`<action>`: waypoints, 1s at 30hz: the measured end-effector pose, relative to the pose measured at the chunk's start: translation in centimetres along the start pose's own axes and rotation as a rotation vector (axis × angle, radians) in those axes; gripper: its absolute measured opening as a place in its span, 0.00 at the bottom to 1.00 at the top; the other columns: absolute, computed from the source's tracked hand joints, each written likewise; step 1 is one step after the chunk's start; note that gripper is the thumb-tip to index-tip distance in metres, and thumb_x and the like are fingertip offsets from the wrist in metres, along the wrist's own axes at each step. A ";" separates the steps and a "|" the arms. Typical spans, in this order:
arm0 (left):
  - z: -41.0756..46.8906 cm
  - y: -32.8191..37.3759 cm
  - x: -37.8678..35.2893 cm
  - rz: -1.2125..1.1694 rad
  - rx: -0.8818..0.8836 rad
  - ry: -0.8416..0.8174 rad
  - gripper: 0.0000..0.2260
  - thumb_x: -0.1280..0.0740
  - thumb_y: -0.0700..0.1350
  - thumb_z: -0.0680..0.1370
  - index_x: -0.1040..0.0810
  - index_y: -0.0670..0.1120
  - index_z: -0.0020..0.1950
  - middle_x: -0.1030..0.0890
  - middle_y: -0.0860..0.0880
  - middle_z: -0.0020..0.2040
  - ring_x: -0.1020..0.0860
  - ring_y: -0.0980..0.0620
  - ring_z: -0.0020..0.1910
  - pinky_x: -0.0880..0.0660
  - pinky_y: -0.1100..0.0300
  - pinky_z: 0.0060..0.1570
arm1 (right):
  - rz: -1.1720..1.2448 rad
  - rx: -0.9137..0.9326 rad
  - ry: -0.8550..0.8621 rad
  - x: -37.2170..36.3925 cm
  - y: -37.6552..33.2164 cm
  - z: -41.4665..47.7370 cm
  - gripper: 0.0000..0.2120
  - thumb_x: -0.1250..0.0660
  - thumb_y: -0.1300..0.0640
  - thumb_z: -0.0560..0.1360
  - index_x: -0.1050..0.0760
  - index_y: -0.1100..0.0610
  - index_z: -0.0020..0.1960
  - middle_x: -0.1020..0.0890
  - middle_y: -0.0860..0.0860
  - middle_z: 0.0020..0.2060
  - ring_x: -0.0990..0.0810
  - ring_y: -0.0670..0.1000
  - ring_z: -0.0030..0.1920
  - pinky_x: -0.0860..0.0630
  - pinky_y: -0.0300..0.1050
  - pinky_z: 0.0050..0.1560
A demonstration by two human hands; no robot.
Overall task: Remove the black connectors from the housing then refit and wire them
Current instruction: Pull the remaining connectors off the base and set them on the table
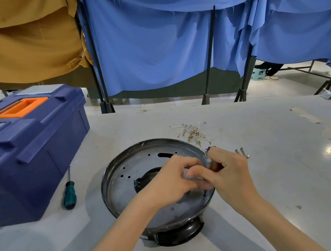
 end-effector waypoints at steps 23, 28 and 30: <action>0.0 0.2 -0.7 0.048 0.089 0.000 0.10 0.30 0.31 0.73 0.15 0.44 0.47 0.15 0.45 0.46 0.18 0.52 0.52 0.27 0.64 0.60 | -0.109 -0.126 -0.011 1.1 -0.4 0.0 0.19 0.21 0.54 0.66 0.32 0.51 0.28 0.27 0.44 0.22 0.30 0.45 0.26 0.26 0.44 0.28; 0.1 0.0 -0.9 0.143 0.104 -0.020 0.12 0.35 0.29 0.75 0.16 0.41 0.51 0.15 0.47 0.46 0.18 0.55 0.50 0.24 0.57 0.58 | -0.124 -0.135 -0.217 2.1 -0.8 0.7 0.09 0.26 0.41 0.65 0.21 0.44 0.37 0.21 0.41 0.31 0.25 0.47 0.27 0.27 0.42 0.31; 0.0 0.1 -0.7 0.132 0.108 -0.003 0.09 0.33 0.31 0.75 0.15 0.42 0.48 0.15 0.50 0.44 0.19 0.61 0.48 0.25 0.67 0.54 | -0.092 -0.087 -0.274 2.3 -1.3 1.1 0.07 0.25 0.48 0.68 0.17 0.45 0.45 0.19 0.41 0.34 0.21 0.49 0.30 0.24 0.41 0.35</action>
Point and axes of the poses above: each hand's wrist, its own z-axis towards the middle knuckle, its own x-axis out of the back of the hand, y = z × x, the point moved 6 cm from there along z, towards the middle knuckle
